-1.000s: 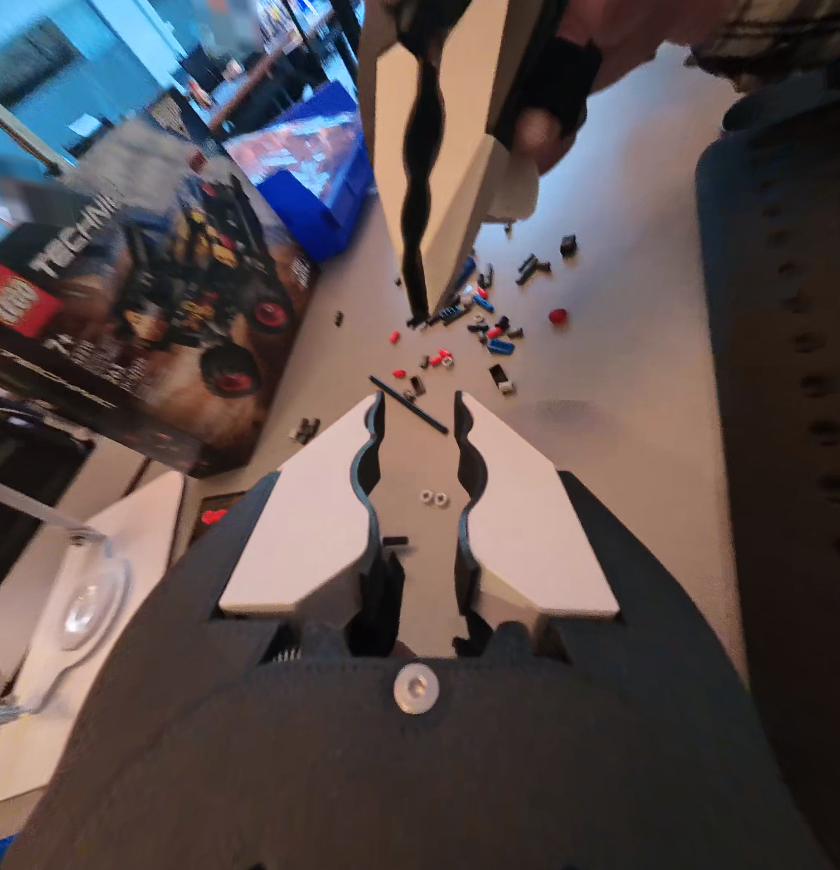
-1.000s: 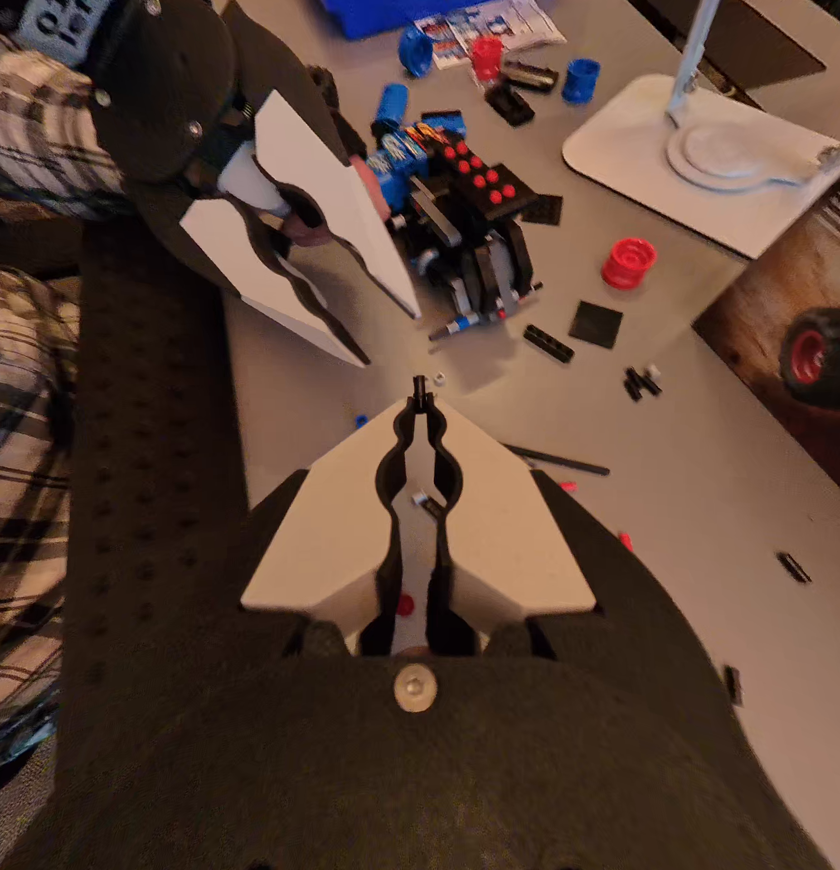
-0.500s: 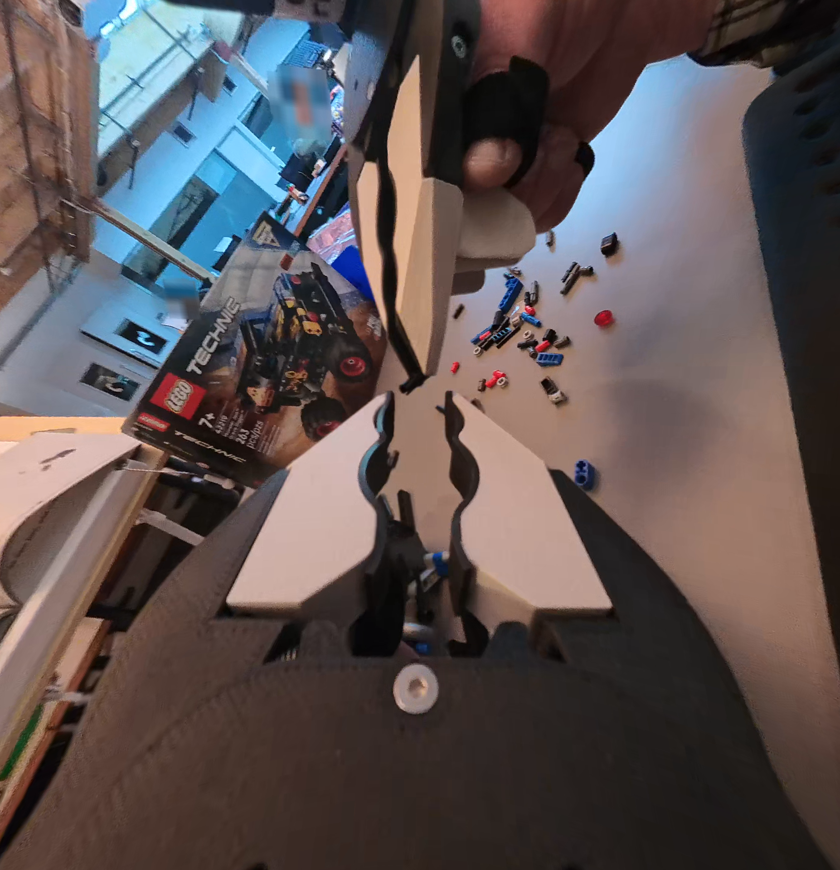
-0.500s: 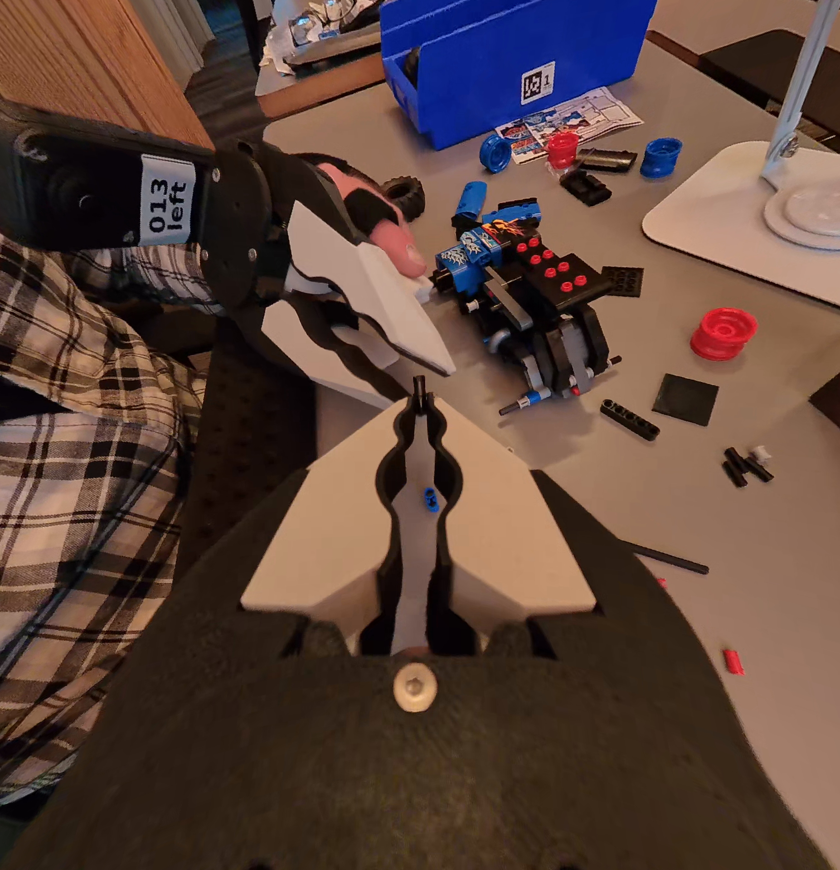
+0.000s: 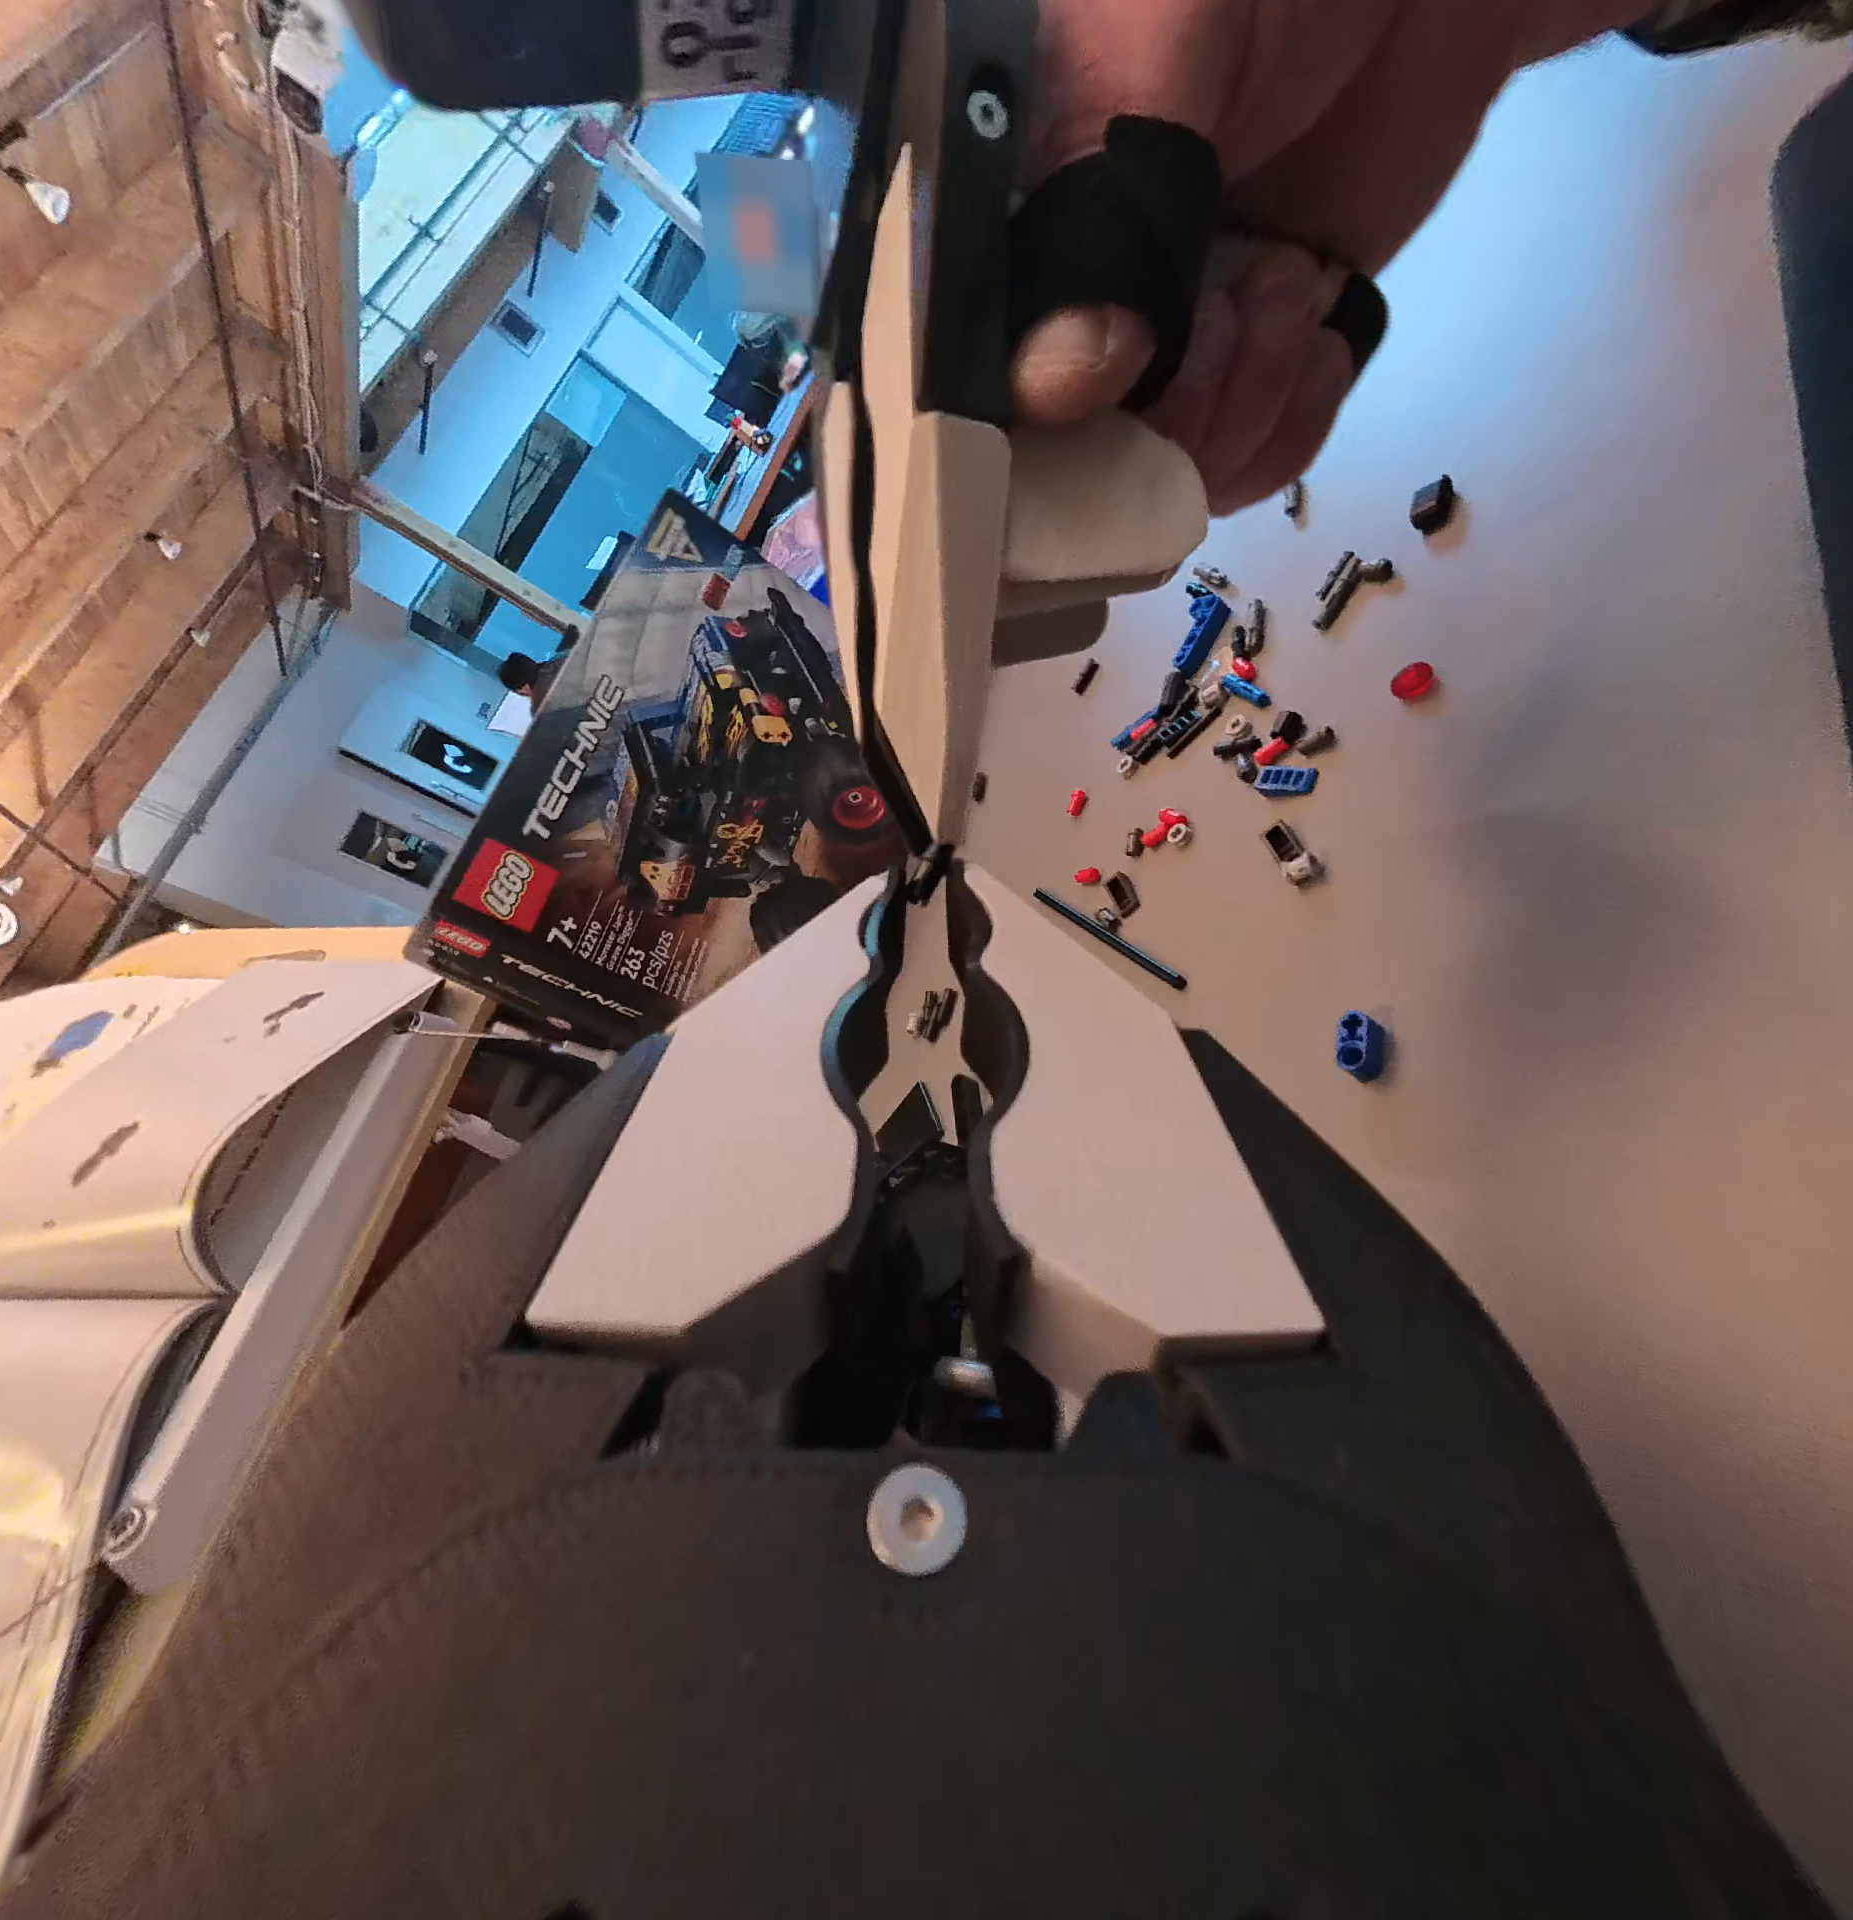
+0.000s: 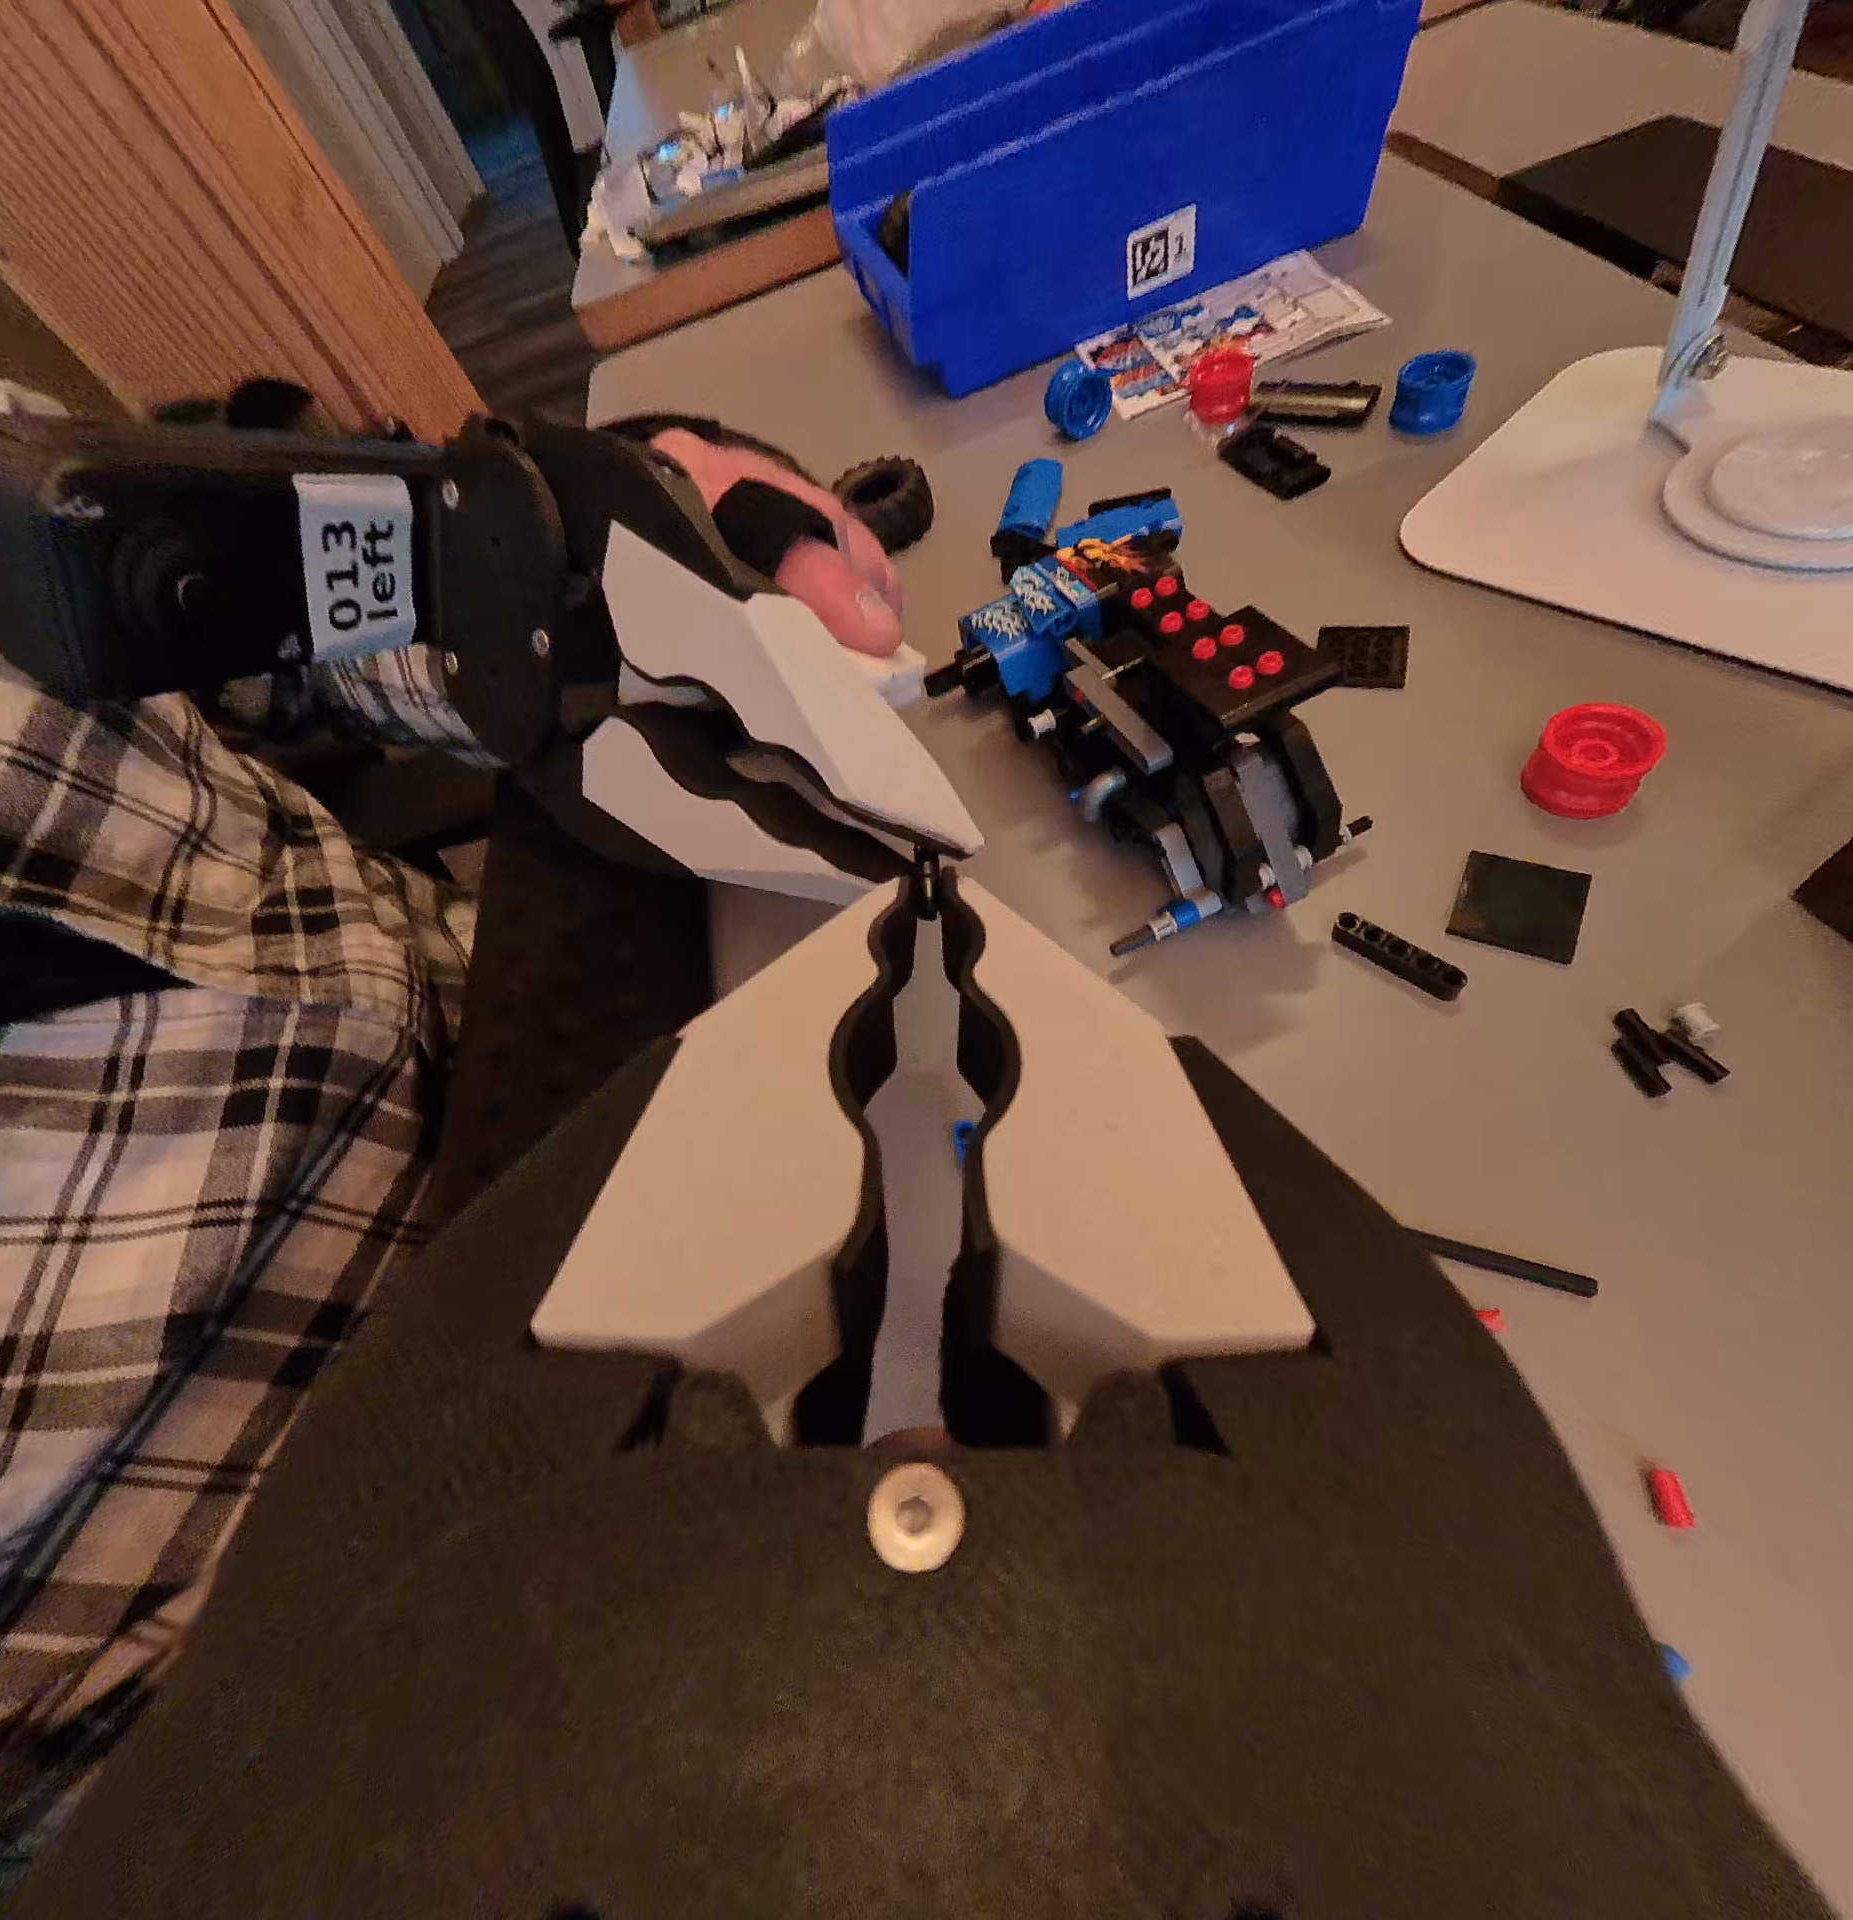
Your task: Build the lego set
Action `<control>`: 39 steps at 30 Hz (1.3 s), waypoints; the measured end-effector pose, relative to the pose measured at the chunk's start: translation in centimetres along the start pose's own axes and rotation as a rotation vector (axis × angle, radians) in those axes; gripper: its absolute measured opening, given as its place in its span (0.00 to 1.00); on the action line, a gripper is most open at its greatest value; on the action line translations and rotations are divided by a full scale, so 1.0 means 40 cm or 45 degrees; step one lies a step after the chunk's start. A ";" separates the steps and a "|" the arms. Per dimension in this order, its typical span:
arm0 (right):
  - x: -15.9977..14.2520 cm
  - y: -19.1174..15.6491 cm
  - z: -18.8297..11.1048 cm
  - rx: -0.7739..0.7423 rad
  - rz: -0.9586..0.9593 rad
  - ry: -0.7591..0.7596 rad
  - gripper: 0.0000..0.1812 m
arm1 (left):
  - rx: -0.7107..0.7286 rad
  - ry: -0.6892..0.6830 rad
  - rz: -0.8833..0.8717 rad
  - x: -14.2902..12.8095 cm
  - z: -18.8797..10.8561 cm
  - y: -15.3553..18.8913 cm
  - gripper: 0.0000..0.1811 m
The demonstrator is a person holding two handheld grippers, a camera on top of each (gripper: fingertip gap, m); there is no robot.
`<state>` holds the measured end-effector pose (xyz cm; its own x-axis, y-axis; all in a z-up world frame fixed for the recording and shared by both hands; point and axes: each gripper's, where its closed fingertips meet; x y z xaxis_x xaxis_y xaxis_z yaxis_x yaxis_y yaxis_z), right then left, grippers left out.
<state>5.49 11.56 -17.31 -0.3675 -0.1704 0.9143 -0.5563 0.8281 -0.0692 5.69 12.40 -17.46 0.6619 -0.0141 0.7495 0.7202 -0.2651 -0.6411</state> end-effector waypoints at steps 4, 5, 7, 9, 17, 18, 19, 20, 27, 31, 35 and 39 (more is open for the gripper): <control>0.046 0.002 -0.007 -0.019 0.027 0.178 0.00 | -0.012 0.060 -0.144 0.013 -0.009 -0.019 0.01; 0.054 0.003 -0.010 -0.029 0.032 0.213 0.00 | -0.014 0.078 -0.187 0.017 -0.011 -0.025 0.01; 0.058 0.002 -0.010 -0.043 0.015 0.230 0.00 | -0.038 0.100 -0.264 0.022 -0.013 -0.029 0.01; 0.061 0.005 -0.011 -0.080 -0.013 0.229 0.02 | -0.045 0.113 -0.284 0.024 -0.015 -0.030 0.01; 0.065 -0.001 -0.021 -0.103 -0.076 0.216 0.05 | -0.060 0.152 -0.307 0.040 -0.020 -0.028 0.01; 0.065 -0.002 -0.025 -0.099 -0.076 0.214 0.06 | -0.066 0.157 -0.307 0.042 -0.020 -0.026 0.01; 0.067 -0.006 -0.028 -0.086 -0.072 0.221 0.05 | -0.060 0.161 -0.300 0.044 -0.021 -0.027 0.01; 0.066 -0.014 -0.025 -0.058 -0.070 0.216 0.05 | -0.052 0.163 -0.293 0.046 -0.021 -0.029 0.01; 0.053 -0.020 -0.021 -0.054 -0.090 0.187 0.01 | -0.060 0.174 -0.311 0.049 -0.021 -0.029 0.01; 0.052 -0.018 -0.017 -0.065 -0.090 0.192 0.01 | -0.064 0.173 -0.324 0.044 -0.019 -0.029 0.01; 0.054 -0.015 -0.014 -0.085 -0.104 0.190 0.02 | -0.051 0.175 -0.308 0.044 -0.018 -0.030 0.01; 0.062 -0.018 -0.015 -0.067 -0.072 0.230 0.04 | -0.047 0.170 -0.307 0.042 -0.018 -0.031 0.01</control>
<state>5.41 10.85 -14.74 -0.1942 -0.1227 0.9732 -0.5309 0.8474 0.0009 5.75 12.00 -15.30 0.4373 -0.0727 0.8964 0.8439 -0.3112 -0.4370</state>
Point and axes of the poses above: each gripper's, where its closed fingertips meet, z out along the fingers, x out of its top, y = z × x across the jaws, and after that the axes turned 11 degrees about -z, right-handed
